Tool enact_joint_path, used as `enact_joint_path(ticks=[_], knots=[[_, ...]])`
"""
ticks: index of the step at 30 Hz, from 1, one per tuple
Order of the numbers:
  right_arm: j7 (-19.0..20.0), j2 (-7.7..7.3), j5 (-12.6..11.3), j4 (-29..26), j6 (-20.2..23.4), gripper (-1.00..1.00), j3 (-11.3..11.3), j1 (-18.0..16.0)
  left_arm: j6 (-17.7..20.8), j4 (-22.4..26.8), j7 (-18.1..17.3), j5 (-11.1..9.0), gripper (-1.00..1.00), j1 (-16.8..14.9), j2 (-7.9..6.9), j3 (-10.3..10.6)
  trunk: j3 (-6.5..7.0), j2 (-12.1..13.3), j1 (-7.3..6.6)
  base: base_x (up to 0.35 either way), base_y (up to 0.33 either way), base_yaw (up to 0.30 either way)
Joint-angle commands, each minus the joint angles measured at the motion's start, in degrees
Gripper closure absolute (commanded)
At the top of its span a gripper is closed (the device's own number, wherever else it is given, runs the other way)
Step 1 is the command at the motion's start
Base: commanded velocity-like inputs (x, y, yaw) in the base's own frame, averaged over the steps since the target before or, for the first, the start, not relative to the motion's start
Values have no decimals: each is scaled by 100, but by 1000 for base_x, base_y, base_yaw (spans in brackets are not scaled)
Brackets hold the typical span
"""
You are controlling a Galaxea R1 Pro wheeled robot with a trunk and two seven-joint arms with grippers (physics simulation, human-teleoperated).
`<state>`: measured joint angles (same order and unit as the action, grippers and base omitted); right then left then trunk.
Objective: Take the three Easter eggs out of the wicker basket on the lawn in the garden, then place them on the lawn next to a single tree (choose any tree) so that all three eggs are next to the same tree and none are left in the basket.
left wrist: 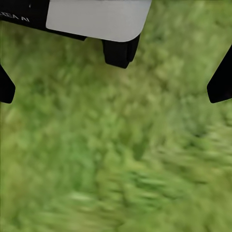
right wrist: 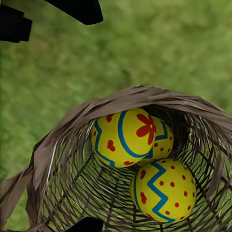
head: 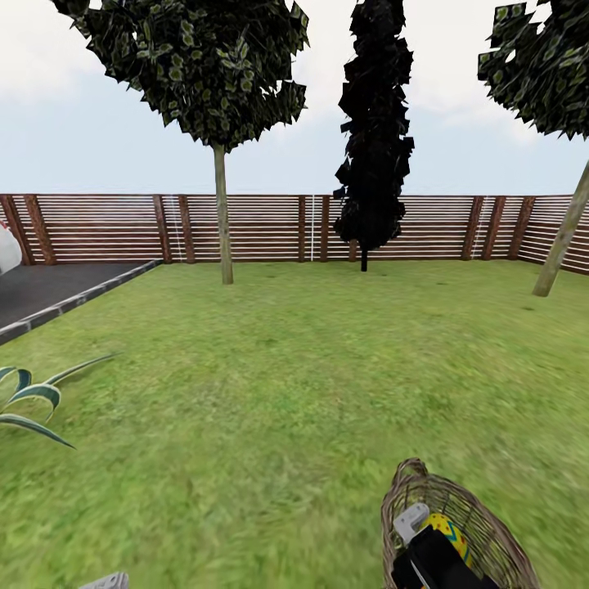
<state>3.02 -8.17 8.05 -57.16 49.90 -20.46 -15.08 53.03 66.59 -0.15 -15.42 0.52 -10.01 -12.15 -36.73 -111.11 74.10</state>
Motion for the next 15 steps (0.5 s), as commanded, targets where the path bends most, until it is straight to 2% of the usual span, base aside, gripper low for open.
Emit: enact_joint_path(ticks=[1,15], knots=[[32,-4,52,-6,28,-100,-15,-5,23,10,-2,-15,-100,1,0,-9,-23,-44,22,0,0,0],[37,-1,52,-6,28,-100,-35,-5,30,28,-3,-21,-100,1,-6,-23,-275,-606,330,0,0,0]])
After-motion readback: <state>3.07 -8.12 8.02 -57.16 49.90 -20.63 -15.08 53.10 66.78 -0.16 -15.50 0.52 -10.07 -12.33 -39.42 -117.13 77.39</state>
